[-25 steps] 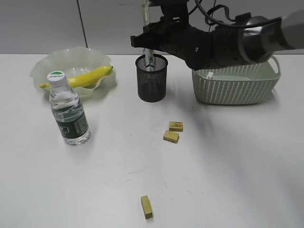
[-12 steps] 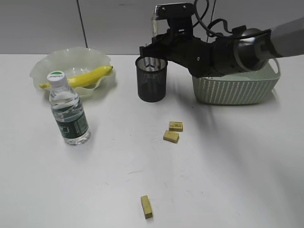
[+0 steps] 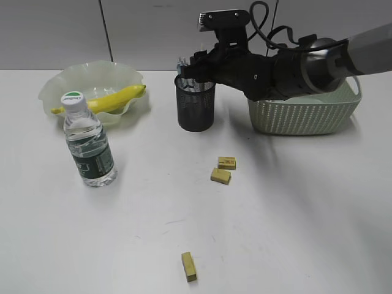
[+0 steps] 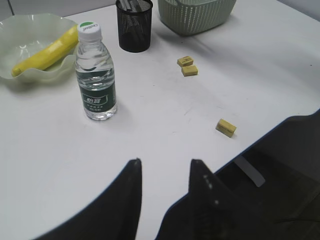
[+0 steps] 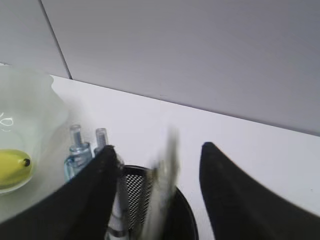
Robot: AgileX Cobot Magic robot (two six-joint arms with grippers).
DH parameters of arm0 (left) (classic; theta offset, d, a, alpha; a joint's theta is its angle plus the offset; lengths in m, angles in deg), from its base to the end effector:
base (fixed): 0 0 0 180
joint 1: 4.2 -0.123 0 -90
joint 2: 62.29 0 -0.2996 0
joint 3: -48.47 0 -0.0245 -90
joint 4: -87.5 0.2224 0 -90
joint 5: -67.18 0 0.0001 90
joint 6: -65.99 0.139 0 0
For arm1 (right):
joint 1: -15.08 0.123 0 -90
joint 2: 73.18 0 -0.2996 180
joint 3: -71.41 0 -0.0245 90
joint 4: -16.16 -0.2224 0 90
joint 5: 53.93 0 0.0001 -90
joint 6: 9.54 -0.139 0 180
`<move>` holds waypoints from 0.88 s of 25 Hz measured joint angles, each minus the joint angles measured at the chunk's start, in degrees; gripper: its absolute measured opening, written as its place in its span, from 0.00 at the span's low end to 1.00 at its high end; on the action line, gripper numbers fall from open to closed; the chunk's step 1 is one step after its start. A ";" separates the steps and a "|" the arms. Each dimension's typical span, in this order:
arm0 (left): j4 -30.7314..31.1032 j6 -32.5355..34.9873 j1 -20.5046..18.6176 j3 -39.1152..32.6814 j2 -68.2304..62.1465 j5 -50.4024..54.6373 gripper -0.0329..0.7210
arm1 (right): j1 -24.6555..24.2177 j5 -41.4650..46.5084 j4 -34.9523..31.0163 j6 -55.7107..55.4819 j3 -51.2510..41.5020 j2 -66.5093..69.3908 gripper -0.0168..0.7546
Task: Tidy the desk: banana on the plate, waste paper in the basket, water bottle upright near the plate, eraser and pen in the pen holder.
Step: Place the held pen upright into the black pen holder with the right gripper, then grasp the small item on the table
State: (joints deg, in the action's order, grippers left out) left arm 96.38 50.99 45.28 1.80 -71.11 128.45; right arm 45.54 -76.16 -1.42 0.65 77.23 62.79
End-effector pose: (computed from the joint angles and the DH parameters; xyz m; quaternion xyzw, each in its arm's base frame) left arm 0.0121 0.0148 0.2537 0.2479 0.8120 -0.2135 0.4834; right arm 0.4665 0.2559 0.1618 -0.1384 0.8009 0.1382 0.5659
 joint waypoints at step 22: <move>0.00 0.00 0.00 0.00 0.00 0.00 0.36 | 0.00 61.32 12.02 -0.06 0.17 -29.38 0.68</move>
State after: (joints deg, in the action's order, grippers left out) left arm 96.38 50.99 45.28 1.80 -71.11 128.45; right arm 45.54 -14.84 10.60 0.59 77.40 33.41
